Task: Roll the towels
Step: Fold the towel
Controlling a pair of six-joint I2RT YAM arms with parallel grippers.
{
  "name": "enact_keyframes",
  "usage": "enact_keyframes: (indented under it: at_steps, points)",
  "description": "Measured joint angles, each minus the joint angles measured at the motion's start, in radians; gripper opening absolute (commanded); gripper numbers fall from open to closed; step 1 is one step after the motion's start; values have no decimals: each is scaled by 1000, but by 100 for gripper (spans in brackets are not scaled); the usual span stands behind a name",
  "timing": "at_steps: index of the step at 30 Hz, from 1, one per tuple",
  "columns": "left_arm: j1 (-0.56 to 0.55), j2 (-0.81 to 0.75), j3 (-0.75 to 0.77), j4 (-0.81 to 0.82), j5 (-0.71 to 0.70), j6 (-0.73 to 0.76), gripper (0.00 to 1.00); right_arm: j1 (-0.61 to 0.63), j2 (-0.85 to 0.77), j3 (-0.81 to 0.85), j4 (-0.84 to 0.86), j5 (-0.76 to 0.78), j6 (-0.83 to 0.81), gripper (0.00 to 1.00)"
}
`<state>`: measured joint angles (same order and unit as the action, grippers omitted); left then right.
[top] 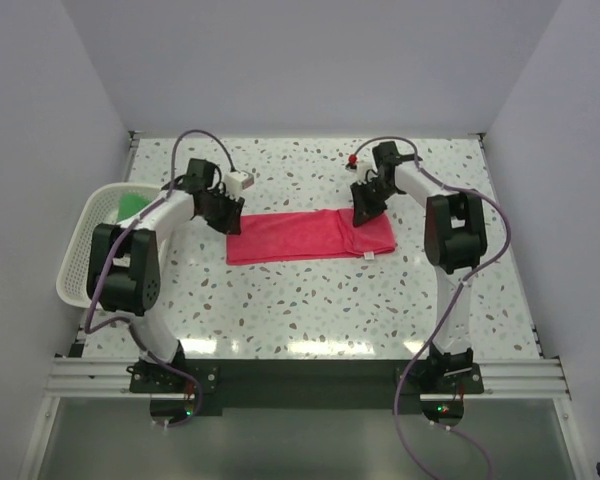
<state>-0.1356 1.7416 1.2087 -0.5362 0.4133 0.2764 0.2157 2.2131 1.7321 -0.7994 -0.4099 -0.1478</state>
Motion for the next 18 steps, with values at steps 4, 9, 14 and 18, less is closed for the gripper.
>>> enact_keyframes:
  at_steps: [4, 9, 14, 18]
  points:
    - [-70, 88, 0, 14, -22, -5, 16, -50, -36, -23, 0, -56, -9, 15]
    - [-101, 162, 43, 30, -64, -29, 9, -100, -54, -10, 10, 14, -58, 14]
    - [-103, 241, 139, 35, -109, -34, 0, -103, -39, -14, 15, 95, -102, 10]
    - [-100, 320, 250, 52, -156, -22, 0, -95, -65, -106, 61, 103, -118, 10]
